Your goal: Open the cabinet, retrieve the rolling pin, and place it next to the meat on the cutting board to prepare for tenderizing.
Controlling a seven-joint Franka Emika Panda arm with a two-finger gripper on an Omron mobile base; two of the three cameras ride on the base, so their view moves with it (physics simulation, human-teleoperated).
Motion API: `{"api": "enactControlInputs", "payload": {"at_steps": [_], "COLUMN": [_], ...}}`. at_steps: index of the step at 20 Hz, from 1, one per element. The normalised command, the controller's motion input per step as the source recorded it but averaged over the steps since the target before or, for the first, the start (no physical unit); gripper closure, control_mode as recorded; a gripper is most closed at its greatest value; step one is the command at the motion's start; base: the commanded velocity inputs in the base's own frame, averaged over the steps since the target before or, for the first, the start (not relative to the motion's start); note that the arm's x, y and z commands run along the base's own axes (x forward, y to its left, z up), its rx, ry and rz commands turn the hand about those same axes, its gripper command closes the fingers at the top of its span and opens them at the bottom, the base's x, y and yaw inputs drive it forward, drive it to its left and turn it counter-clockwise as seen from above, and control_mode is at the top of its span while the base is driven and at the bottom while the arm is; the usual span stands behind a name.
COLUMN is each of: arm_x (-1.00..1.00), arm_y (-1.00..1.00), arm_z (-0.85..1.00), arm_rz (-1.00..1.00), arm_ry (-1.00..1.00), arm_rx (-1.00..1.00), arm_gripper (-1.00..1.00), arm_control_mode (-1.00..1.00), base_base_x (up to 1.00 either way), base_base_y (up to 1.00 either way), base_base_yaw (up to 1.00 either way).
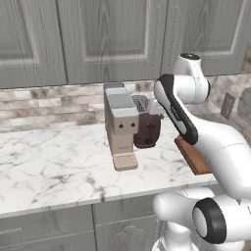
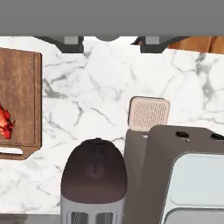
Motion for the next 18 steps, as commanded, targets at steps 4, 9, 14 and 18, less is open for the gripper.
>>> {"api": "enactControlInputs", "payload": {"at_steps": [4, 9, 14, 18], "arm_x": [-0.04, -0.20, -0.15, -0.05], "arm_y": [-0.01, 0.00, -0.13, -0.05], "arm_z": [0.00, 0.27, 0.51, 0.66], "arm_rz": [-0.01, -0.10, -0.12, -0.15], "arm_ry": [-0.07, -0.22, -0.24, -0.22], "arm_rx": [0.00, 0.00, 0.00, 0.00], "arm_gripper": [-1.00, -1.00, -1.00, -1.00], "arm_control_mode": [-1.00, -1.00, -1.00, -1.00], "base_base_x": [0.00, 0.00, 0.00, 0.00], "base_base_y": [0.00, 0.00, 0.00, 0.00], "base_base_yaw": [0.00, 0.00, 0.00, 0.00]}}
